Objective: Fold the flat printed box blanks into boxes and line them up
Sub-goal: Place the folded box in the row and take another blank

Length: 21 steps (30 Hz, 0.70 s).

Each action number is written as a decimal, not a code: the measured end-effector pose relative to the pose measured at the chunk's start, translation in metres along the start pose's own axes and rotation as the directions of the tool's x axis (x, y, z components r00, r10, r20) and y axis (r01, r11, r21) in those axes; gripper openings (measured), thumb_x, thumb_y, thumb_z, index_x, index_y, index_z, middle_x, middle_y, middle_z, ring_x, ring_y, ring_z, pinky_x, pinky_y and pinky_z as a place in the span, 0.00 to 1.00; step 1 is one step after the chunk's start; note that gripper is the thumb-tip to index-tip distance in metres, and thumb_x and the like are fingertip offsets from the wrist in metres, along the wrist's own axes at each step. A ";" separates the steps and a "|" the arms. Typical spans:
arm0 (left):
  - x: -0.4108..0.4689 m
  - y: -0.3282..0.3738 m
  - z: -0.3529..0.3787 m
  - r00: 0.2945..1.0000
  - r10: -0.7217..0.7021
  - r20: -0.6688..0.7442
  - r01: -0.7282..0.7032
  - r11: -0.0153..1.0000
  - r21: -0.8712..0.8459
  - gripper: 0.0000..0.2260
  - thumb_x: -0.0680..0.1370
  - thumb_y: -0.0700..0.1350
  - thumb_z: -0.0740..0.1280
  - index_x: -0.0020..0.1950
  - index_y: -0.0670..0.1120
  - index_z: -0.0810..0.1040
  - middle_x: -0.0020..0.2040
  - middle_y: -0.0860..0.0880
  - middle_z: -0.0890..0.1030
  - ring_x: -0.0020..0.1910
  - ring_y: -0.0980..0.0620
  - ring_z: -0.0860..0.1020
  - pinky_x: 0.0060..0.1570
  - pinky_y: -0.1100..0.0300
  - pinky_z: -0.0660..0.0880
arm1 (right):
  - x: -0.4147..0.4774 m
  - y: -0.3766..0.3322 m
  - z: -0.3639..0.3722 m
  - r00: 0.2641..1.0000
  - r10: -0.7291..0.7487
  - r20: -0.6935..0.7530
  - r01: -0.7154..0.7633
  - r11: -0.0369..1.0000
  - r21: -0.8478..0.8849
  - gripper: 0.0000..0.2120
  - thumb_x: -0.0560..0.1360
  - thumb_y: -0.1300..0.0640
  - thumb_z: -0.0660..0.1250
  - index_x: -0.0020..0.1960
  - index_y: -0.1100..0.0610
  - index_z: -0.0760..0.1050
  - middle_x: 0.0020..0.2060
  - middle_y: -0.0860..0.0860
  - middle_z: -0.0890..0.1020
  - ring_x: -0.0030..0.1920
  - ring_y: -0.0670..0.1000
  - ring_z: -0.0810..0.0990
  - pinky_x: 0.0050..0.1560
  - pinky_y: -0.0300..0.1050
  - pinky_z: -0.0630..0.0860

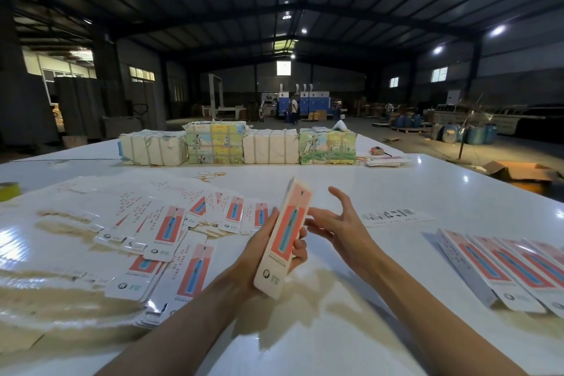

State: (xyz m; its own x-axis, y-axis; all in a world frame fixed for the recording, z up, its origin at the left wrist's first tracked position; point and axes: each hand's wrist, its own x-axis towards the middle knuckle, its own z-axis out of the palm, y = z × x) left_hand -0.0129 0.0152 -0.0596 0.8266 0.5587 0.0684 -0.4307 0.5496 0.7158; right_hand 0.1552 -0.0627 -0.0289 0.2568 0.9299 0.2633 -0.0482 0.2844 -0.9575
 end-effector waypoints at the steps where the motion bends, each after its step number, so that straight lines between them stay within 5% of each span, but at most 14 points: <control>1: -0.002 -0.001 0.001 1.000 0.002 0.007 -0.001 1.000 -0.001 0.21 0.75 0.57 0.75 0.56 0.40 0.81 0.45 0.39 0.81 0.35 0.46 0.82 0.36 0.54 0.81 | -0.002 0.002 0.003 1.000 -0.001 0.028 0.001 1.000 -0.023 0.34 0.79 0.52 0.74 0.78 0.45 0.58 0.55 0.57 0.88 0.57 0.57 0.87 0.59 0.51 0.82; 5: -0.005 0.000 0.006 0.998 0.040 -0.052 -0.028 0.978 0.209 0.24 0.80 0.62 0.70 0.62 0.42 0.83 0.53 0.37 0.84 0.42 0.42 0.85 0.42 0.51 0.83 | -0.005 0.002 0.002 0.998 -0.032 0.057 0.033 0.999 -0.003 0.33 0.78 0.51 0.74 0.78 0.46 0.62 0.52 0.60 0.88 0.55 0.59 0.87 0.60 0.55 0.83; 9: -0.004 -0.005 0.014 0.986 0.137 -0.096 -0.070 0.860 0.506 0.26 0.81 0.65 0.64 0.77 0.57 0.70 0.66 0.42 0.82 0.59 0.40 0.85 0.56 0.42 0.83 | -0.005 -0.005 -0.010 0.997 -0.030 0.064 0.029 0.999 0.015 0.32 0.77 0.52 0.75 0.77 0.42 0.65 0.53 0.62 0.87 0.53 0.60 0.87 0.53 0.49 0.84; 13: -0.006 0.002 0.015 0.923 0.356 -0.147 -0.143 0.673 0.726 0.25 0.78 0.68 0.60 0.74 0.76 0.57 0.69 0.53 0.77 0.57 0.47 0.84 0.43 0.54 0.86 | -0.004 -0.004 -0.017 0.995 0.008 0.098 0.000 0.997 -0.080 0.32 0.76 0.51 0.76 0.76 0.44 0.67 0.53 0.61 0.87 0.56 0.63 0.86 0.59 0.54 0.84; 18: -0.009 0.001 0.019 0.943 0.329 -0.052 -0.123 0.488 0.864 0.37 0.71 0.69 0.74 0.70 0.79 0.52 0.68 0.59 0.73 0.55 0.52 0.84 0.42 0.61 0.84 | -0.004 0.005 -0.012 0.980 0.056 0.191 -0.023 0.985 -0.174 0.28 0.80 0.54 0.75 0.76 0.43 0.68 0.54 0.62 0.87 0.55 0.69 0.83 0.60 0.58 0.83; 21: -0.008 -0.003 0.016 0.960 0.280 -0.018 -0.112 0.440 0.891 0.46 0.69 0.63 0.79 0.73 0.77 0.49 0.68 0.60 0.73 0.56 0.55 0.84 0.44 0.65 0.83 | -0.006 0.004 -0.012 0.974 0.090 0.206 -0.054 0.983 -0.173 0.28 0.79 0.51 0.76 0.75 0.40 0.69 0.56 0.60 0.87 0.57 0.64 0.86 0.59 0.56 0.84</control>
State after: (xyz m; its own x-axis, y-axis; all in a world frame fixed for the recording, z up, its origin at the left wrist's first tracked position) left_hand -0.0124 -0.0008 -0.0515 0.6661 0.7014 0.2535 0.0409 -0.3737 0.9266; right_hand 0.1651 -0.0703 -0.0354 0.0465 0.9797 0.1950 0.1062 0.1892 -0.9762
